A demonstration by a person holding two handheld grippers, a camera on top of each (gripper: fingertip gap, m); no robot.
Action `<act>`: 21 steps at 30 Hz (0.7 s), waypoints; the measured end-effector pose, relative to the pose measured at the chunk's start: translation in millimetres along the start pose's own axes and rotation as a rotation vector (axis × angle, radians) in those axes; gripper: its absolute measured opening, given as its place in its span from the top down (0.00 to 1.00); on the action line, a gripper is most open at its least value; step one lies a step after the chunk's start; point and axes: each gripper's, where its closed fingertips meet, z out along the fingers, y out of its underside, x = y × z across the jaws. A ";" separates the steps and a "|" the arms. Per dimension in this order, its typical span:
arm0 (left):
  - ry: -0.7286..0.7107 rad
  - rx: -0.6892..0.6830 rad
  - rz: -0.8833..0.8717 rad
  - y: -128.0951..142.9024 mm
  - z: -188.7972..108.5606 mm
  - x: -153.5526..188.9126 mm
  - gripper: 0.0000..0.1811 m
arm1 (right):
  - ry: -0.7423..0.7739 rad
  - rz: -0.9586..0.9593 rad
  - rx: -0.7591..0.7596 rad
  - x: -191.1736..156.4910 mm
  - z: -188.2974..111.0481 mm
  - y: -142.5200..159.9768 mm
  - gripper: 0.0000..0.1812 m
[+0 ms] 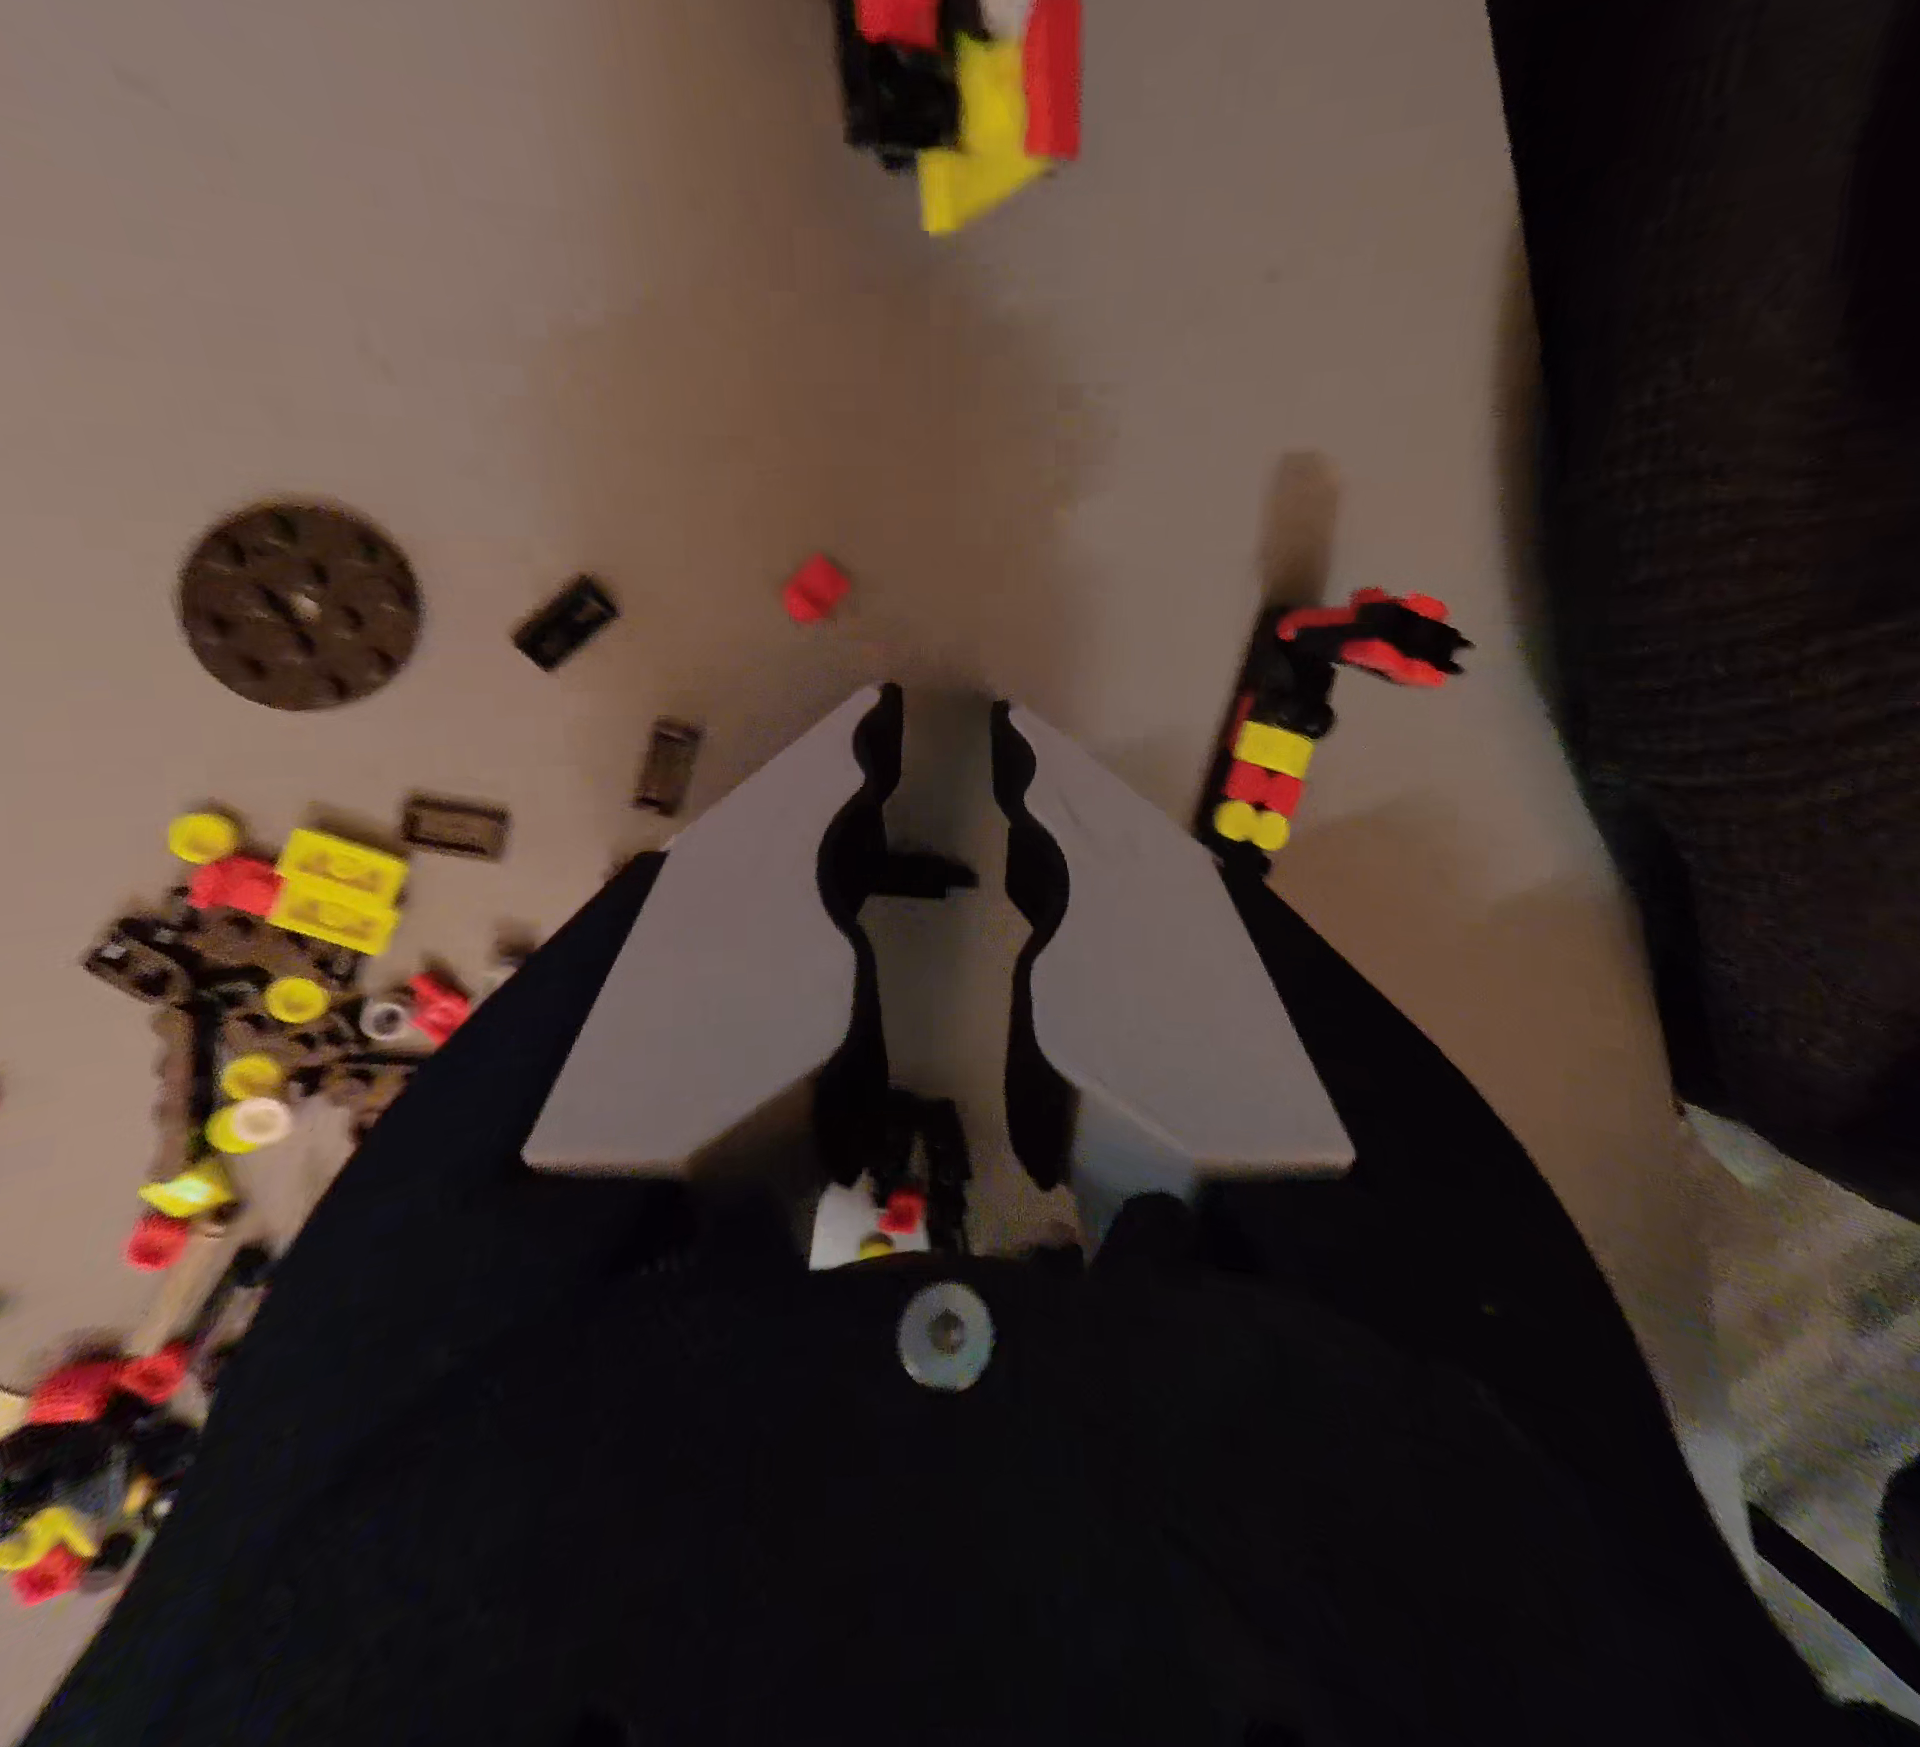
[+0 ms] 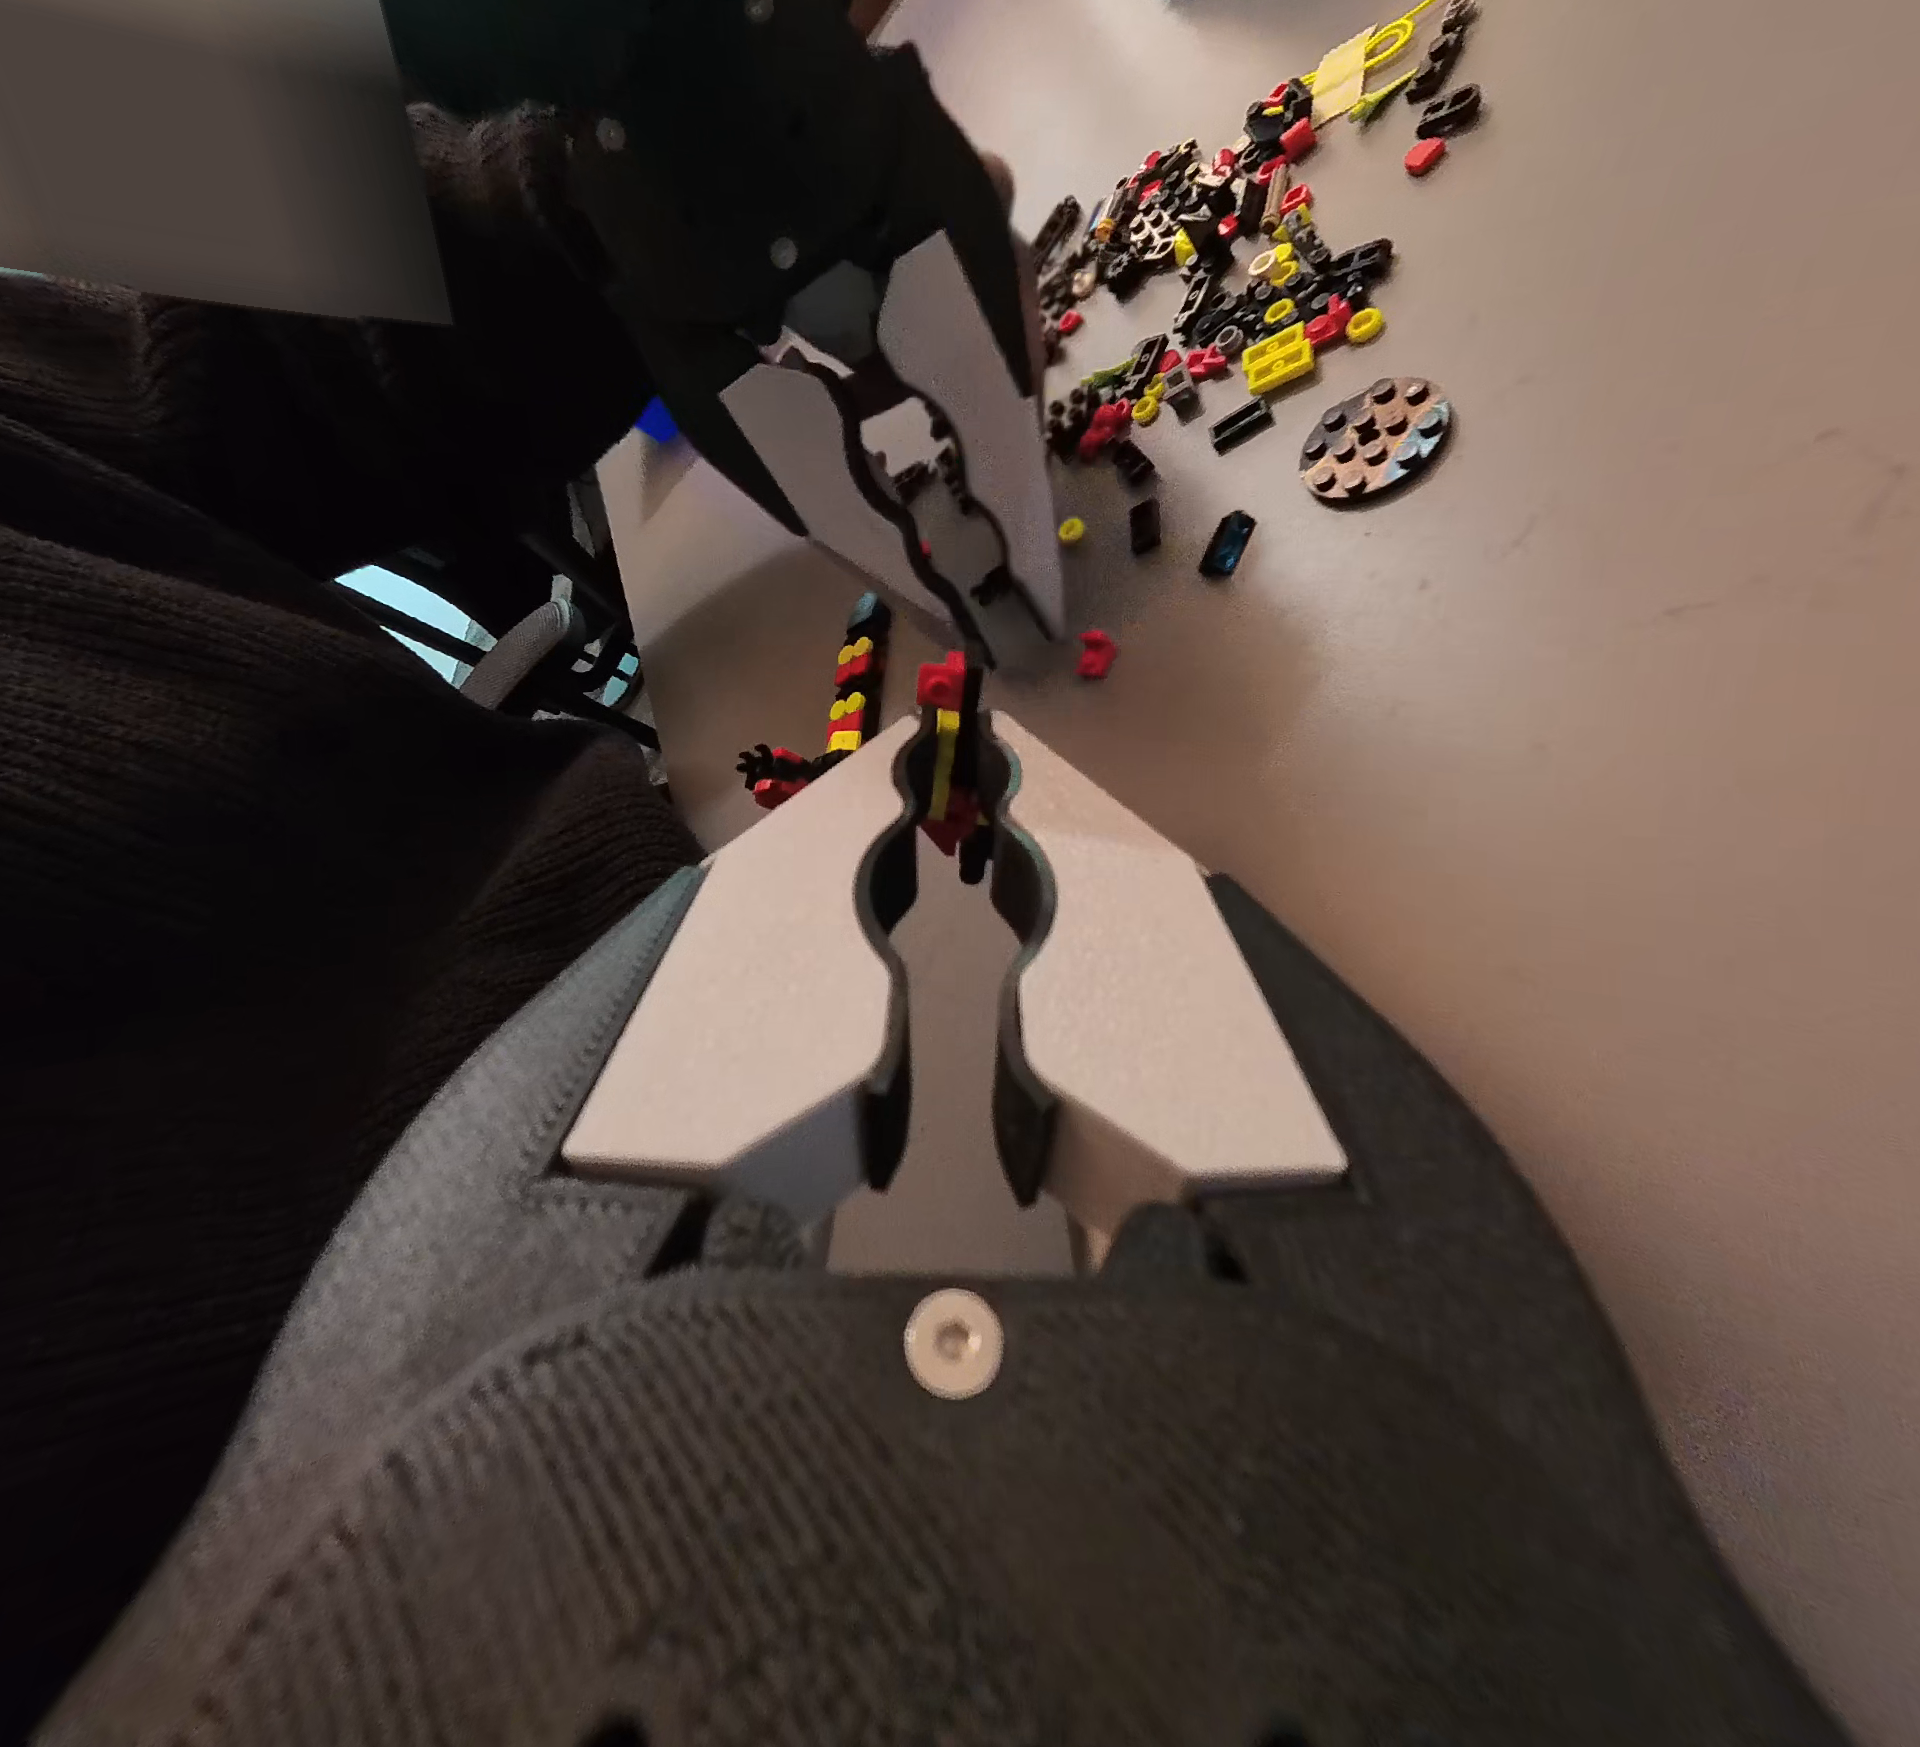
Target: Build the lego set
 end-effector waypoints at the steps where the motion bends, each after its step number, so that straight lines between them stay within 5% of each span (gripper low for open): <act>1: 0.008 0.004 -0.007 1.9 -0.5 4.1 0.92 | -0.001 0.003 0.001 0.2 0.0 -0.1 0.97; 7: -0.157 0.173 -0.273 -17.2 -4.3 -32.5 0.92 | 0.002 0.007 -0.006 1.0 2.0 1.2 0.97; 11: -0.097 0.210 -0.432 -25.3 -0.9 -33.0 0.92 | 0.012 0.003 -0.004 1.9 1.5 1.0 0.97; 21: -0.091 0.190 -0.494 -29.7 7.8 -25.6 0.95 | 0.031 0.007 -0.022 6.9 2.3 4.5 0.97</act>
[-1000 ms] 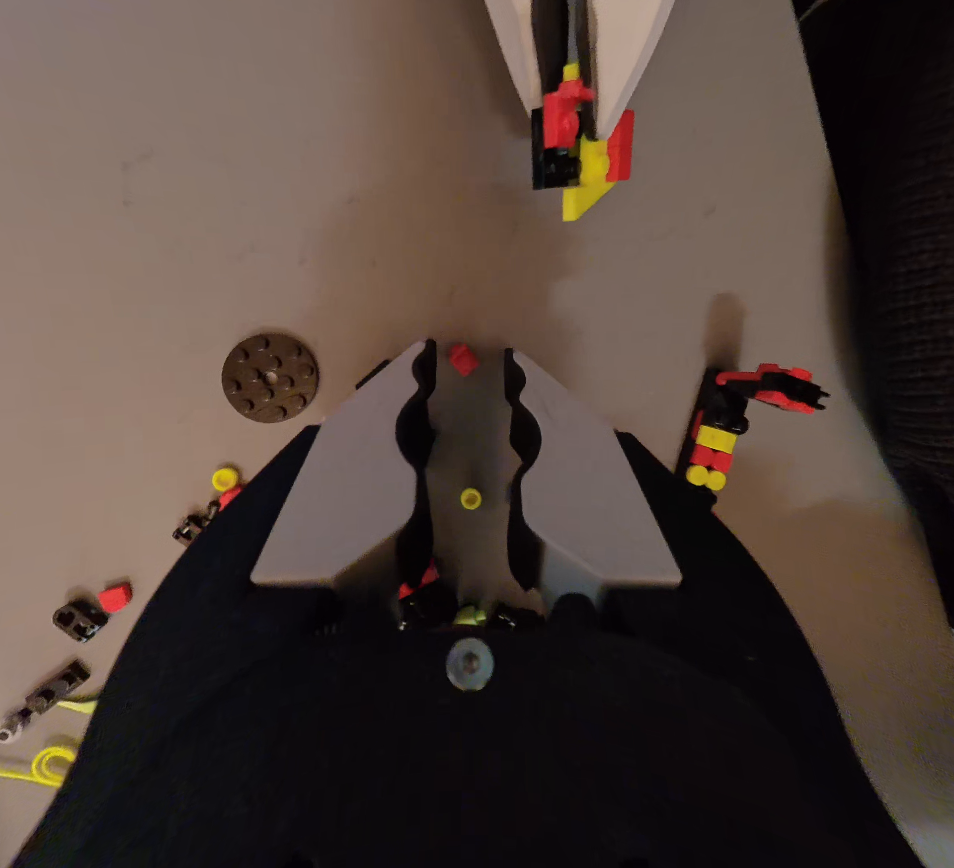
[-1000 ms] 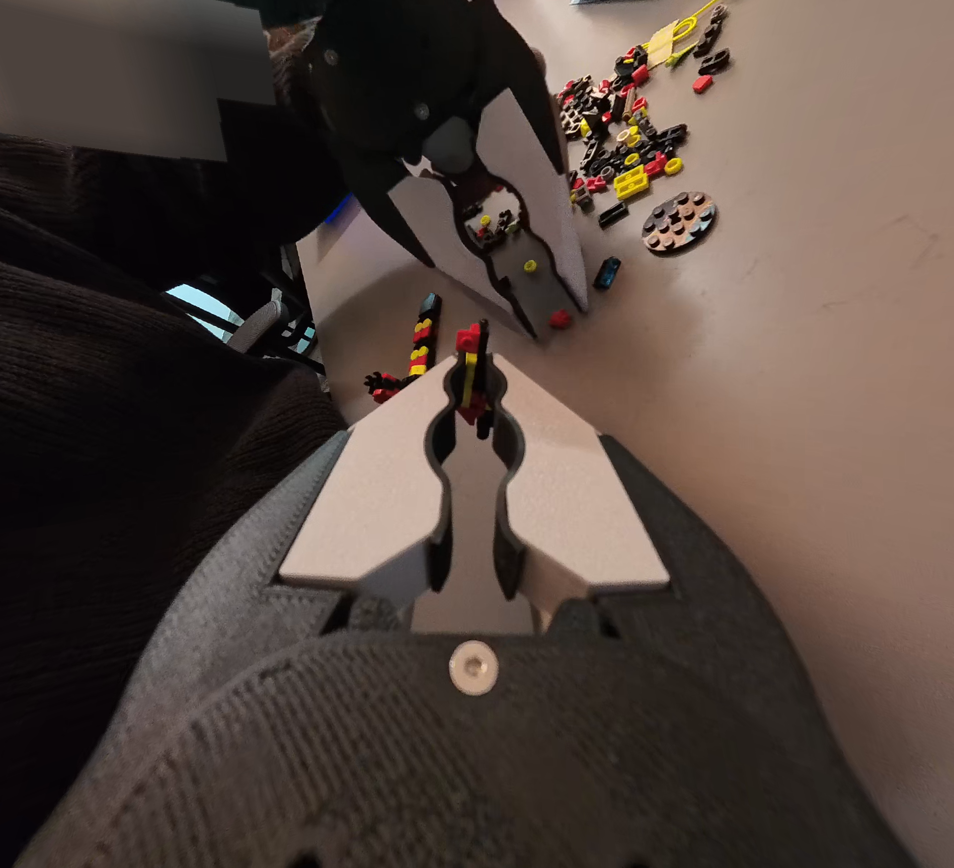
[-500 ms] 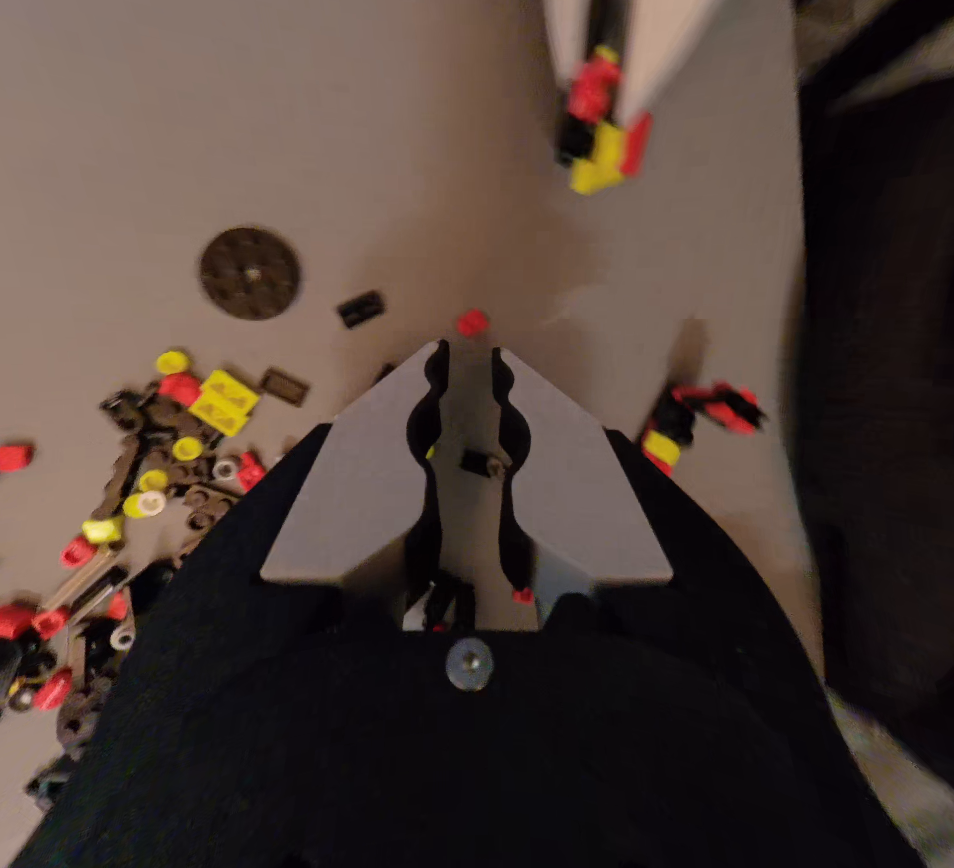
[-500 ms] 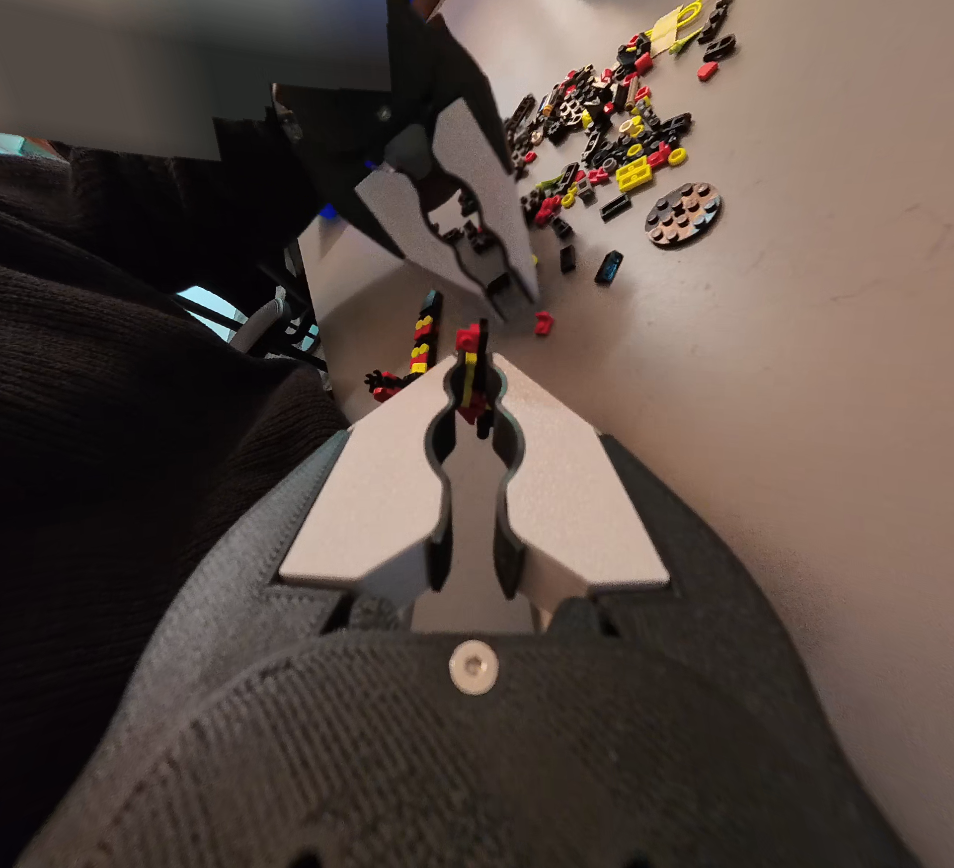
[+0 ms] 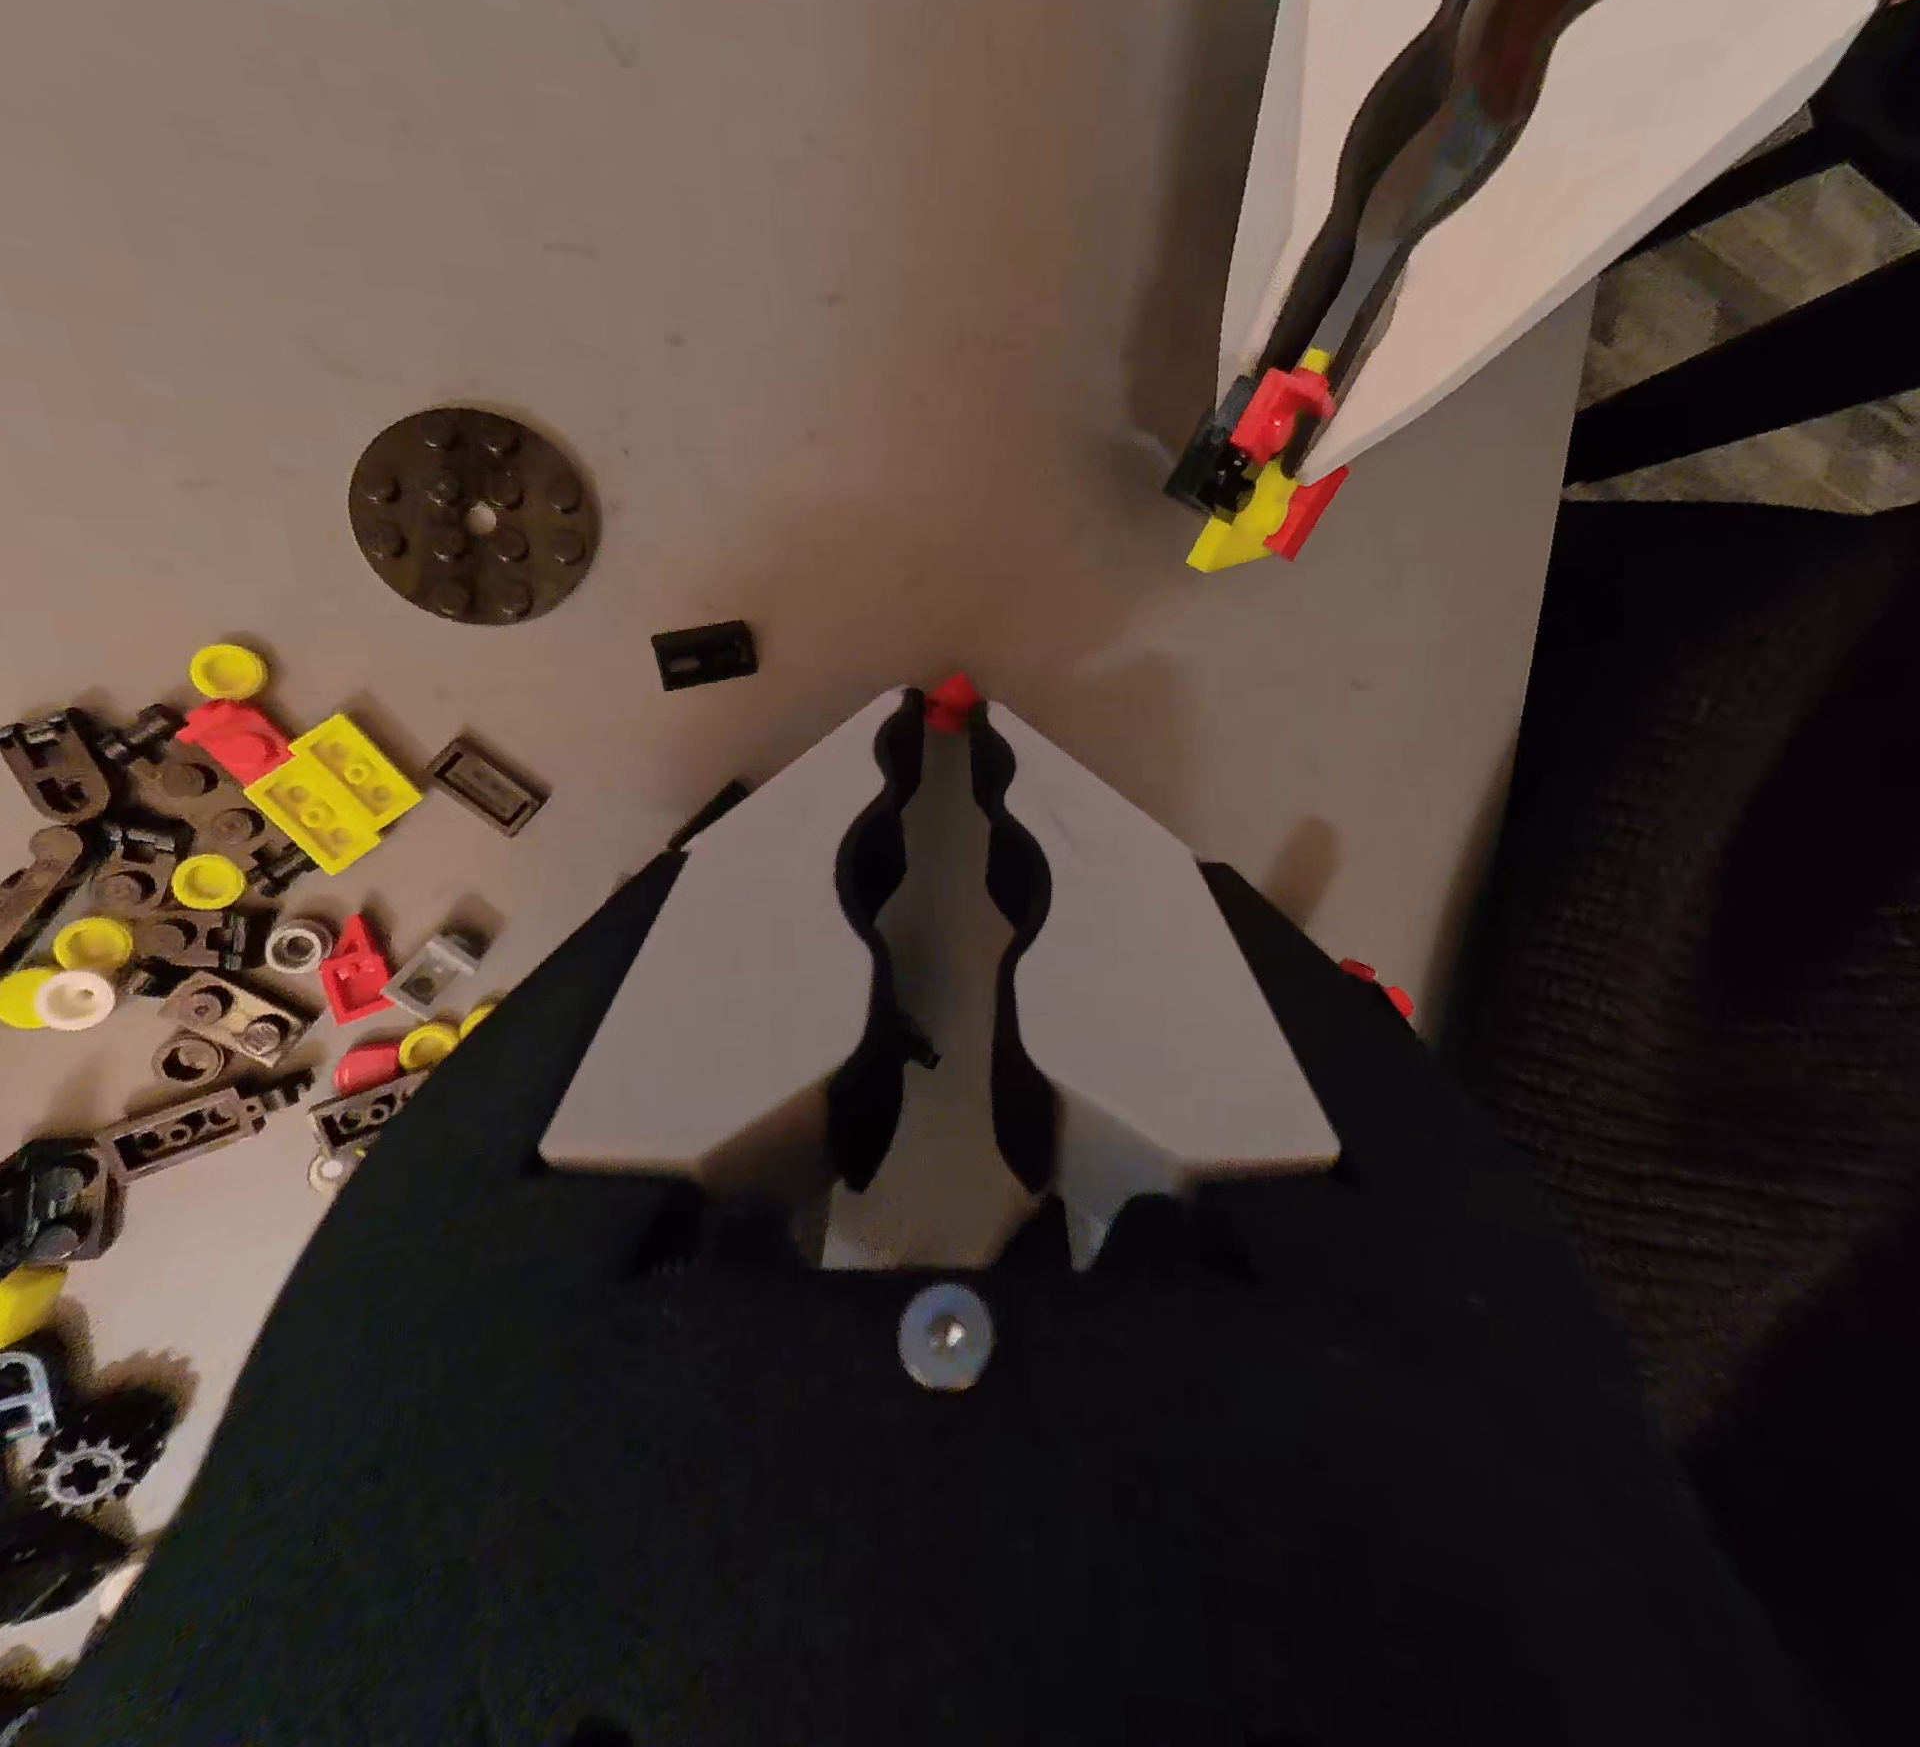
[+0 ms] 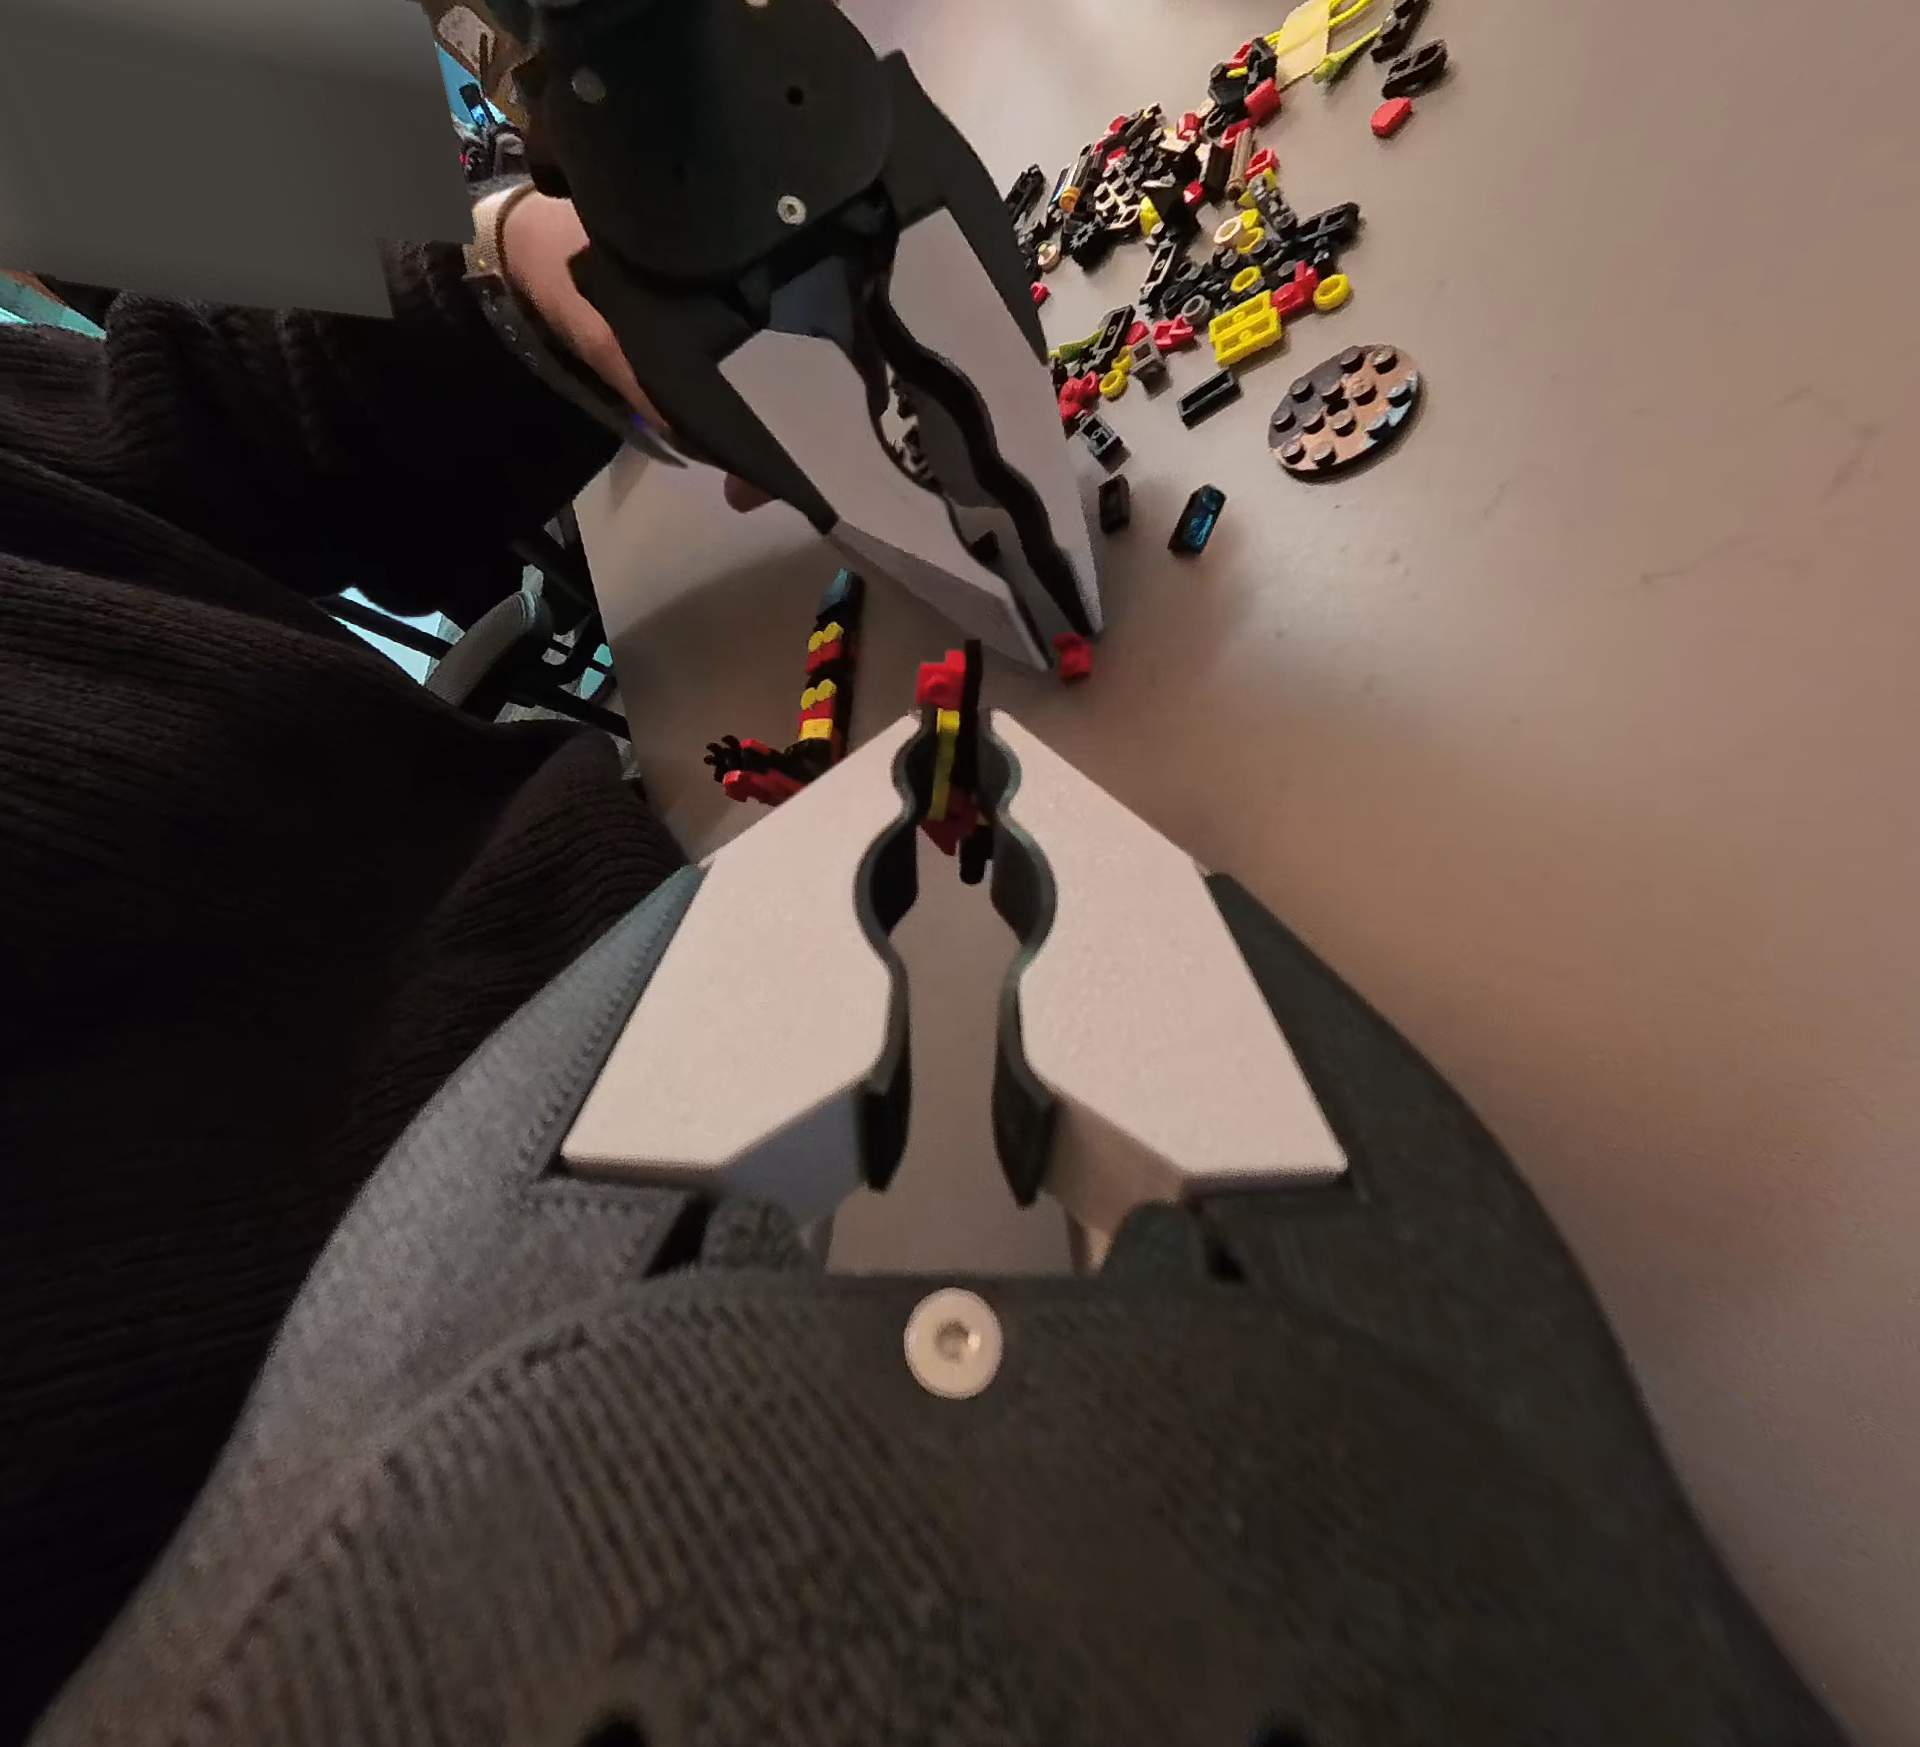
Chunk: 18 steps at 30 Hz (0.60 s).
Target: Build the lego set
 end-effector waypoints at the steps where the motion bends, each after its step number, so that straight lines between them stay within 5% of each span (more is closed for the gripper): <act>1: 0.001 0.006 -0.001 -0.6 0.7 0.2 0.96 | 0.002 -0.003 -0.002 0.1 0.1 0.2 0.97; 8: 0.004 0.125 -0.042 -8.3 -2.7 3.3 0.97 | 0.011 -0.011 0.001 0.4 0.2 -0.5 0.97; 18: 0.141 0.892 -0.319 -55.7 -85.3 29.6 0.97 | 0.031 -0.060 0.216 -16.6 -6.2 -37.0 0.97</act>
